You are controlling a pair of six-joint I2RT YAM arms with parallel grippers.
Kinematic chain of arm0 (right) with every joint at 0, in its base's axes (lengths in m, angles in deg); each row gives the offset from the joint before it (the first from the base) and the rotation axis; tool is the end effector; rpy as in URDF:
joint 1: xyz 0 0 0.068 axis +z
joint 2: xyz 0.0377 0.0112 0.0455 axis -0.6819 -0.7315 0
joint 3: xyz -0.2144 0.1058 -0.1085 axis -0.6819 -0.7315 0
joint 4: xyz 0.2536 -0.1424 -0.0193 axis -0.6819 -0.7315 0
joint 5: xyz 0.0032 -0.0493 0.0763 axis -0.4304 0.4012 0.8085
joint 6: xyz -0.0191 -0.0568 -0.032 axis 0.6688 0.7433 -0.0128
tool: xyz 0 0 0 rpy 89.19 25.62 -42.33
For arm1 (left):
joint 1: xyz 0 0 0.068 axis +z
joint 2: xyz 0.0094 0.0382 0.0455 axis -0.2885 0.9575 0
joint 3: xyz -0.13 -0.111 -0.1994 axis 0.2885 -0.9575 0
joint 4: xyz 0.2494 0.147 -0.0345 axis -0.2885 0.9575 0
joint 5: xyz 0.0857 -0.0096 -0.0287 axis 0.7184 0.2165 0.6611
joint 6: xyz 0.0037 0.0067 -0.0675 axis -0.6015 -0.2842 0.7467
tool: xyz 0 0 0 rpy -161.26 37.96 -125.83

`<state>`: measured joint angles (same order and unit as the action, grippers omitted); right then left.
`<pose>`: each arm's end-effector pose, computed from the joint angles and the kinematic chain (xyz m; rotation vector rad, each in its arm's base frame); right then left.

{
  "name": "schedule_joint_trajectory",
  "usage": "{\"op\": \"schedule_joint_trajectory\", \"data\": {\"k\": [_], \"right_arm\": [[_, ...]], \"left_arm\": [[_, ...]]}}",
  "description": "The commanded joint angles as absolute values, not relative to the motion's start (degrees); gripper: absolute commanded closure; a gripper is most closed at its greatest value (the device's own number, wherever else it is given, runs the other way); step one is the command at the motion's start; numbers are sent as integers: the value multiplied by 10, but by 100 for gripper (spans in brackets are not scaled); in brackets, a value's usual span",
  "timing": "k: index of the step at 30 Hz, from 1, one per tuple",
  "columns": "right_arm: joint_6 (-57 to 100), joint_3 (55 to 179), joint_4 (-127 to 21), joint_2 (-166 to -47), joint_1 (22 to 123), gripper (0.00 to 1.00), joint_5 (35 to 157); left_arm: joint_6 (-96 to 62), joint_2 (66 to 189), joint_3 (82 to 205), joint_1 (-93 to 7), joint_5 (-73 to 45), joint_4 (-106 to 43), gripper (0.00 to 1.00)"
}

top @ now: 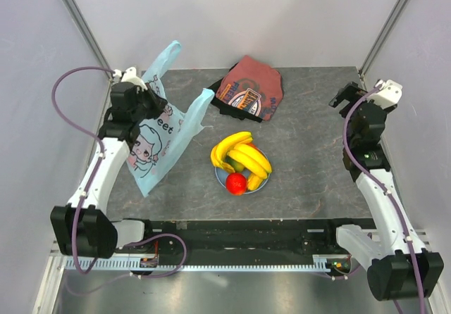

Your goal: Place the fruits into the plastic bag

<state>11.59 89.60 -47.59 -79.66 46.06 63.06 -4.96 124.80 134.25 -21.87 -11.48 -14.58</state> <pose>0.2778 -0.0088 0.3457 0.5289 1.5067 -0.0893 0.3434 -0.0363 0.3146 -0.2634 2.0057 -0.4236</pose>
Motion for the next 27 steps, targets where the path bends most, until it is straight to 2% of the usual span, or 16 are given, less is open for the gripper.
{"op": "schedule_joint_trajectory", "data": {"k": [1,3,8,10,11,13,18,27], "right_arm": [[109,960,-494,-817,462,2,682],[122,983,-508,-827,462,2,707],[129,1016,-520,-860,461,8,806],[111,1037,-521,-886,462,11,884],[106,1044,-521,-896,464,15,920],[89,1064,-521,-927,477,17,980],[91,1129,-552,-999,581,18,1047],[-47,1282,-553,-1160,708,20,1236]], "left_arm": [[-36,1205,1310,-184,-297,-266,99],[-1,1192,1299,-172,-346,-328,99],[10,1202,1331,-169,-456,-340,99],[28,1221,1346,-169,-525,-356,98],[38,1226,1348,-151,-542,-365,99],[62,1236,1341,-151,-568,-384,98],[81,1219,1301,-151,-563,-411,98],[124,1174,1200,-151,-563,-478,98]]}}
